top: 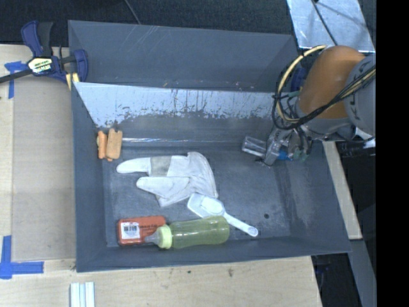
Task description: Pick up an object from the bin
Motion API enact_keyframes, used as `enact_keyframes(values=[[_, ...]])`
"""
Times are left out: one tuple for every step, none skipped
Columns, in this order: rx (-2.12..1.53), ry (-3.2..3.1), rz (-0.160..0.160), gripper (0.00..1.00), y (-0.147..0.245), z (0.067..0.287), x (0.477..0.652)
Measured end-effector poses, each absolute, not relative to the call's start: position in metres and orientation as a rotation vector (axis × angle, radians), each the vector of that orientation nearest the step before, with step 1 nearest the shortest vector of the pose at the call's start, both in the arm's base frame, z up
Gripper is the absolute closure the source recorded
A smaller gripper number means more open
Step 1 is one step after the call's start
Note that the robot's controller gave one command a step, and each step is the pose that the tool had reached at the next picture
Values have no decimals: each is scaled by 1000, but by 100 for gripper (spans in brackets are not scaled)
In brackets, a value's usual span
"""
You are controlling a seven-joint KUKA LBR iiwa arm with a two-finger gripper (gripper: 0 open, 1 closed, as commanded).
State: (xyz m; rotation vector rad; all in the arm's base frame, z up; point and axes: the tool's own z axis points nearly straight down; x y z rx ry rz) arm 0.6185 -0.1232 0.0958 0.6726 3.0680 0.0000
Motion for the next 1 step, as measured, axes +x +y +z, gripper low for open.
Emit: enact_keyframes(values=[[671,3064,0,100,-124,106,620]])
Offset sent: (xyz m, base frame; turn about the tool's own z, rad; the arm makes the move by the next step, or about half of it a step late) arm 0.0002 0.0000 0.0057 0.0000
